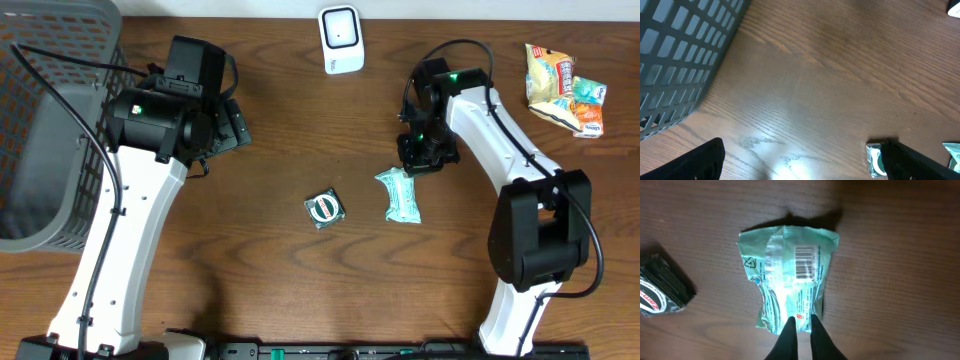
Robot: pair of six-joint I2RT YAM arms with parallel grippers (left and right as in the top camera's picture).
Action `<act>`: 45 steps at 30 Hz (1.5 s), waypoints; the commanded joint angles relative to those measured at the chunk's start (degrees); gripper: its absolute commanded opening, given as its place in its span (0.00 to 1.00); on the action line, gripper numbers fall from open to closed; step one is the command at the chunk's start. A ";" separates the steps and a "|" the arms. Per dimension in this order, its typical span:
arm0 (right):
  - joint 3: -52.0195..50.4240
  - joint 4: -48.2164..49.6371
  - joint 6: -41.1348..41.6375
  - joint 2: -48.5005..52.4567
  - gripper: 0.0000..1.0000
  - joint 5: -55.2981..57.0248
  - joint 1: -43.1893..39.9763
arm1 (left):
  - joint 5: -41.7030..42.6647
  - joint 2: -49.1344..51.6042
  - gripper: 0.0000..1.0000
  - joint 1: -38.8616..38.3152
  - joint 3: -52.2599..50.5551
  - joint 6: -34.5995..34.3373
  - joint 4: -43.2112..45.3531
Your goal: Scan the item barcode
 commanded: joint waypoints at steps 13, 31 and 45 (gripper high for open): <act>-17.03 18.32 5.18 0.48 0.02 7.21 5.25 | -0.70 0.15 0.98 0.20 0.48 0.57 -0.17; 1.38 -7.43 1.88 0.35 0.13 0.20 5.66 | -0.70 0.15 0.98 0.20 0.48 0.57 -0.17; -14.14 -1.42 10.69 0.37 0.15 13.27 11.15 | -0.70 0.15 0.98 0.20 0.48 0.57 -0.17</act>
